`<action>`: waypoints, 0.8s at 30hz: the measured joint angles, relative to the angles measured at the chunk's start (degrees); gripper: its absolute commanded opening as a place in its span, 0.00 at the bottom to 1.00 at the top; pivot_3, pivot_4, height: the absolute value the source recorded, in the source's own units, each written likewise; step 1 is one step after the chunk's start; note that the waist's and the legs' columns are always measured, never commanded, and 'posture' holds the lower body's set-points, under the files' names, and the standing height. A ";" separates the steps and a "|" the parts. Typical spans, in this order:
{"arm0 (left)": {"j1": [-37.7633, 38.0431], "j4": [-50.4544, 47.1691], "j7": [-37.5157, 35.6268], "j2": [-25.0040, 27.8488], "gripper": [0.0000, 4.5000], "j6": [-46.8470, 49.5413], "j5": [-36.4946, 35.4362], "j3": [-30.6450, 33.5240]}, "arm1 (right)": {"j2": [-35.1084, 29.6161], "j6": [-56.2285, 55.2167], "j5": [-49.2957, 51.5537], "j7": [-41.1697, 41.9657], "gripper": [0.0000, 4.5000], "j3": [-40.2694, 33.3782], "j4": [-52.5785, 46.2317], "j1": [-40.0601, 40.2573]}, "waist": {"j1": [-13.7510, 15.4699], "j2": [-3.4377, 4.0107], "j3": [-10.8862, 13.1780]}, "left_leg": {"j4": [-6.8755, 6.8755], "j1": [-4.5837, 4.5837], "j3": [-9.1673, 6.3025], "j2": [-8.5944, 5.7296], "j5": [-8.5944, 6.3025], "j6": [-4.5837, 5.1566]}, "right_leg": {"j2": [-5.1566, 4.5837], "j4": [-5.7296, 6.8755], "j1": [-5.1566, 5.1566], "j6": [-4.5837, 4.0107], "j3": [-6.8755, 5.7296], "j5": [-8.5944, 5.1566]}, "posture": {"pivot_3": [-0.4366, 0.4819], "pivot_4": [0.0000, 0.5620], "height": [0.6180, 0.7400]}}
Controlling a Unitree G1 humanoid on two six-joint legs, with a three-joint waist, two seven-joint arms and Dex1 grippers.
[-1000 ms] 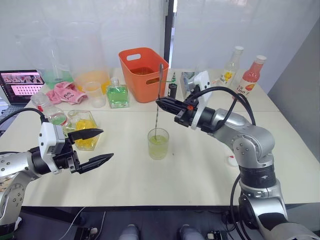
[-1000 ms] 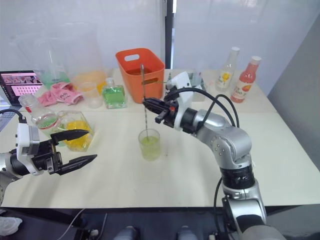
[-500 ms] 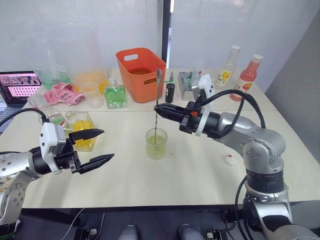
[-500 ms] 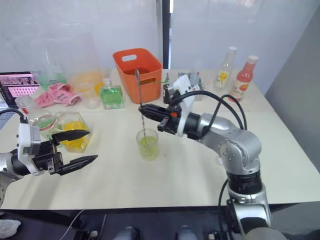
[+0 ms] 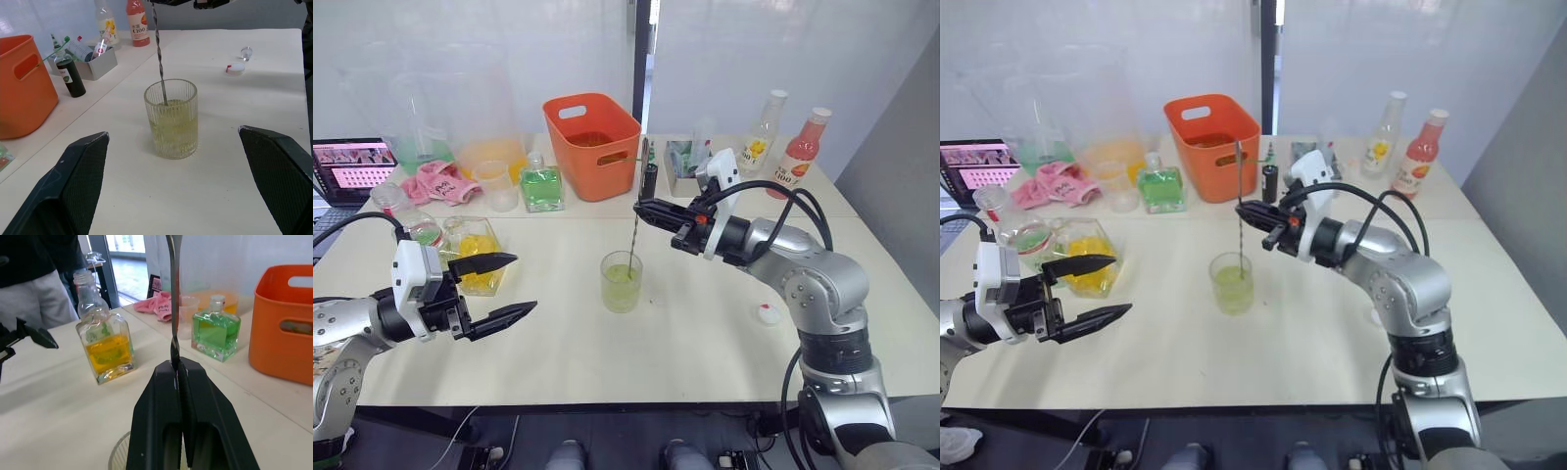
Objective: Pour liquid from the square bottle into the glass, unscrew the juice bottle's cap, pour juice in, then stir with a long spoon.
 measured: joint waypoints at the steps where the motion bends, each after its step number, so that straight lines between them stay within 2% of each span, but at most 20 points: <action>1: 0.00 -0.02 0.04 0.00 1.00 0.00 0.00 0.00 | 0.55 1.04 1.14 -0.03 0.00 -0.01 -1.02 0.00 | -0.11 0.00 0.00 | 0.00 0.00 -0.01 0.01 0.00 0.00 | 0.02 0.01 -0.01 0.00 0.00 0.00 | 0.48 0.27 0.99; 7: 0.00 -0.13 0.23 0.00 1.00 0.02 -0.01 0.00 | 5.09 0.90 1.68 -1.68 0.00 0.88 -1.34 0.00 | -0.04 0.00 0.00 | 0.00 0.00 0.00 0.00 0.00 0.00 | 0.00 0.00 0.01 0.00 0.00 0.00 | 0.48 0.27 0.99; 14: -0.05 -0.13 0.41 0.00 1.00 0.04 -0.02 -0.12 | 4.56 -0.91 0.91 -2.65 0.00 -1.45 -0.07 -0.88 | 0.18 0.00 0.00 | 0.01 -0.01 0.00 -0.01 0.00 0.00 | -0.01 0.00 0.00 0.00 0.00 0.00 | 0.48 0.27 0.99; 24: -0.45 -0.14 0.44 0.00 1.00 0.04 -0.04 -0.66 | 4.04 4.27 11.03 -6.66 0.00 -8.71 -2.24 -3.12 | 0.01 0.00 0.00 | 0.00 -0.01 -0.01 0.00 0.00 0.00 | 0.00 0.01 0.01 0.00 0.00 0.00 | 0.48 0.27 0.99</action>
